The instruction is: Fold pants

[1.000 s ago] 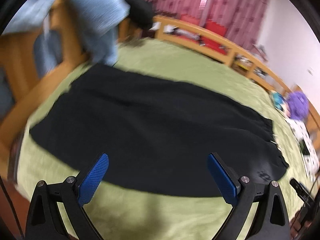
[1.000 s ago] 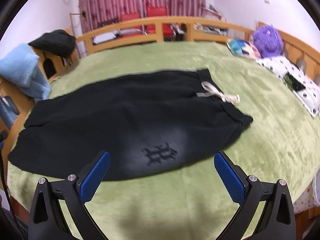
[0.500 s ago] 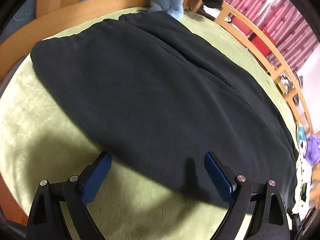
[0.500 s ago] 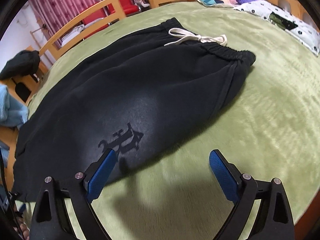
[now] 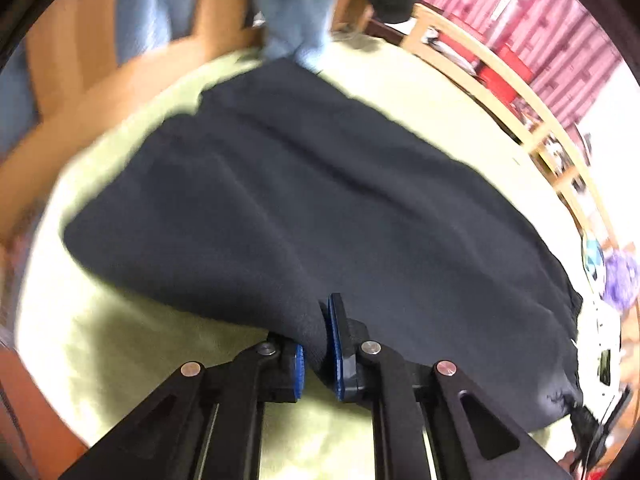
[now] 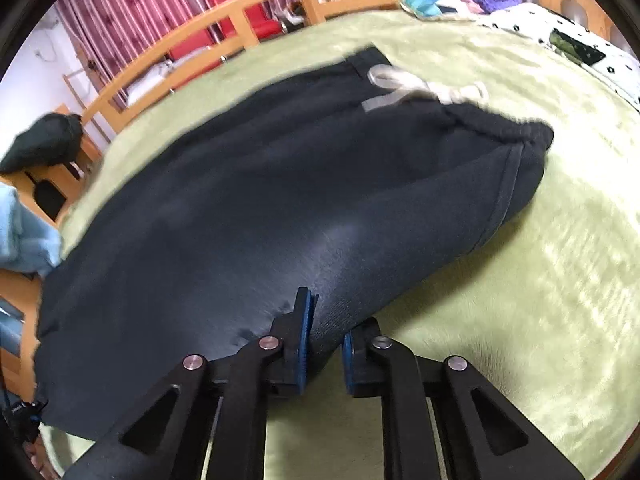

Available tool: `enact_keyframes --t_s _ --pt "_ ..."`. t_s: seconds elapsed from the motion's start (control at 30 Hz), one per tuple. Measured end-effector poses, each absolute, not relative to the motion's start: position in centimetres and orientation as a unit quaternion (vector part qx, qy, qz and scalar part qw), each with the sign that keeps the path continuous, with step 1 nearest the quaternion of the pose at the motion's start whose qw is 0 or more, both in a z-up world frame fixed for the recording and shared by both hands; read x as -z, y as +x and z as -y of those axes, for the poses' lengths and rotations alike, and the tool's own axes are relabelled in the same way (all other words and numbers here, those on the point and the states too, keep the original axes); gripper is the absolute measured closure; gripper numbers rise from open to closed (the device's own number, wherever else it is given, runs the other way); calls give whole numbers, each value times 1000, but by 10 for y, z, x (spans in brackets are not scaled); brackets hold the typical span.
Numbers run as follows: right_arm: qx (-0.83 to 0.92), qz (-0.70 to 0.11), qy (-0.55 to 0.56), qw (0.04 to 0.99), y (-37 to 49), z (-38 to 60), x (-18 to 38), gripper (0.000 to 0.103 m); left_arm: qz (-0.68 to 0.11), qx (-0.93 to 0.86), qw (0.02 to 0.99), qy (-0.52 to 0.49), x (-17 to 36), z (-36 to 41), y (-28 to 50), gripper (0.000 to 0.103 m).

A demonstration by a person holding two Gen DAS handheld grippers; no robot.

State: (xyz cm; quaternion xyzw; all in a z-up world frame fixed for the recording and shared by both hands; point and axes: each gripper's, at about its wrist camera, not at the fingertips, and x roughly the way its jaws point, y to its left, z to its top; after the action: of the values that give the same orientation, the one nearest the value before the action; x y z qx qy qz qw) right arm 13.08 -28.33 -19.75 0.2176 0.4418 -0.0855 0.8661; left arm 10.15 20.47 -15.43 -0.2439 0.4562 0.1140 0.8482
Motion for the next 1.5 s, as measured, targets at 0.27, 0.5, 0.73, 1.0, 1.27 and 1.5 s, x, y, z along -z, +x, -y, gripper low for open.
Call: enact_keyframes --t_s 0.27,0.5,0.73,1.0,1.27,1.5 --pt "49 -432 180 882 170 281 99 92 -452 -59 879 -138 67 -199 133 92" --pt "6 -438 131 889 203 282 78 92 -423 -40 898 -118 54 -188 160 92" --pt "-17 -394 155 906 252 288 85 93 -393 -36 905 -158 63 -203 212 92" --pt "-16 -363 187 913 331 296 88 93 -348 -47 924 -152 61 -203 293 92" --pt "-12 -429 126 895 384 269 163 75 -415 -62 902 -100 126 -172 356 76" --pt "-14 -409 13 912 326 250 157 40 -380 -58 923 -16 113 -147 293 19"
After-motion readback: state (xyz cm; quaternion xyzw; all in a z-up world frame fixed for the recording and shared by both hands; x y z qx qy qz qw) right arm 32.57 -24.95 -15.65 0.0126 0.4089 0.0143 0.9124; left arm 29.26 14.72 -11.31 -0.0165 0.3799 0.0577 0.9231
